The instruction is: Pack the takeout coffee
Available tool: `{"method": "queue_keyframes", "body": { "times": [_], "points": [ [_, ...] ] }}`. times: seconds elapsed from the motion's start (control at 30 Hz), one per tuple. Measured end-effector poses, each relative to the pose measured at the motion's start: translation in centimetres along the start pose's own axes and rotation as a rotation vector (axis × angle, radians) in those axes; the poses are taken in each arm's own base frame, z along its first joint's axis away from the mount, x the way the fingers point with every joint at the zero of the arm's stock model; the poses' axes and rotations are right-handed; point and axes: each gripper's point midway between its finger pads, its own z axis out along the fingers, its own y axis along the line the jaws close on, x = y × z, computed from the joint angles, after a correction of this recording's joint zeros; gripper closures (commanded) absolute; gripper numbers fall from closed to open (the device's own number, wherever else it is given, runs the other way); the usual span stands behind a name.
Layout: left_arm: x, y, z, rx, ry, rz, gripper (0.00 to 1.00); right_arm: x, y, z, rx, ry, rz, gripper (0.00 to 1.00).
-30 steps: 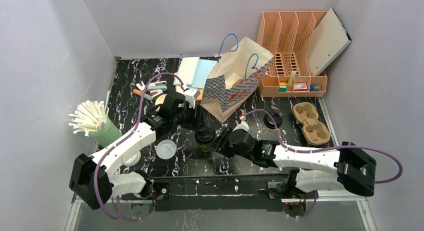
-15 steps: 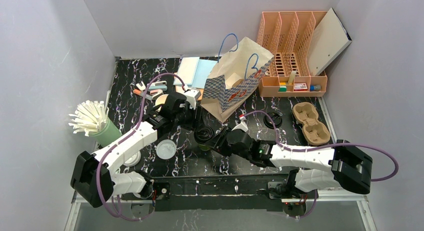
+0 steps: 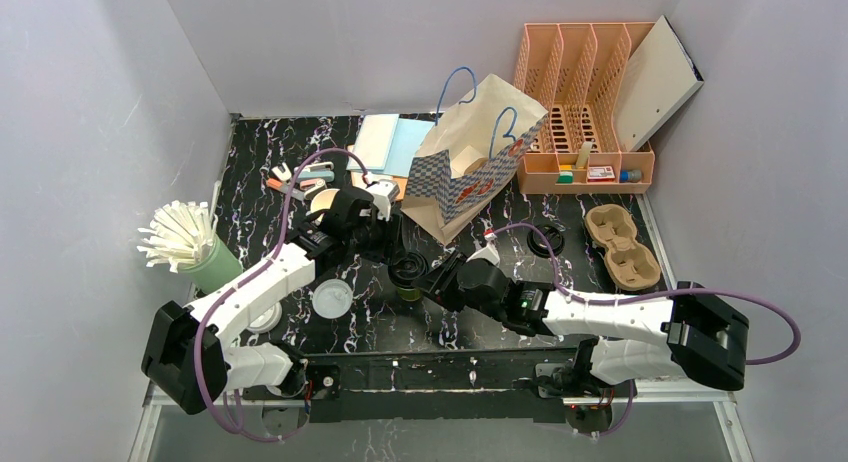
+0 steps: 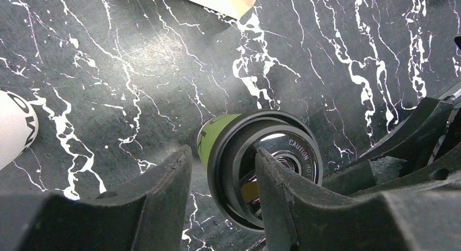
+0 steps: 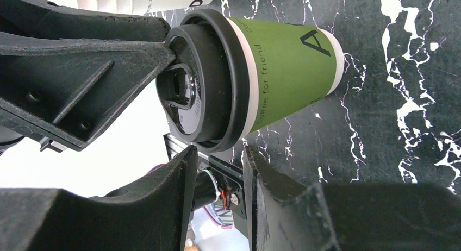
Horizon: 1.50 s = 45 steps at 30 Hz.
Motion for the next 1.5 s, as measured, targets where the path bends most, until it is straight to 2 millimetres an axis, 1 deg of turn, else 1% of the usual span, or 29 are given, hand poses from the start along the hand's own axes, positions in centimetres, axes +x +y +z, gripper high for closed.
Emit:
{"method": "queue_keyframes", "body": {
  "times": [0.33, 0.6, 0.83, 1.1, 1.2, 1.5],
  "points": [
    [0.2, 0.2, -0.1, -0.016, -0.011, -0.045, 0.57, -0.2, -0.3, 0.6, 0.014, 0.002, 0.031, 0.63],
    [0.4, 0.2, -0.2, -0.013, -0.020, -0.060, 0.58, -0.1, -0.4, 0.7, 0.020, 0.014, 0.070, 0.64],
    [0.4, 0.3, -0.2, -0.011, -0.031, -0.068, 0.59, 0.0, -0.2, 0.9, 0.019, 0.020, 0.113, 0.74],
    [0.4, 0.3, 0.0, -0.009, -0.044, -0.078, 0.59, -0.1, 0.0, 1.3, 0.010, 0.018, 0.147, 0.77],
    [0.4, 0.3, 0.0, -0.008, -0.053, -0.082, 0.59, -0.1, 0.1, 1.4, 0.010, 0.015, 0.152, 0.82],
    [0.4, 0.5, 0.0, -0.006, -0.080, -0.098, 0.60, -0.2, 0.1, 1.8, 0.007, 0.008, 0.174, 0.84]
  ]
}}
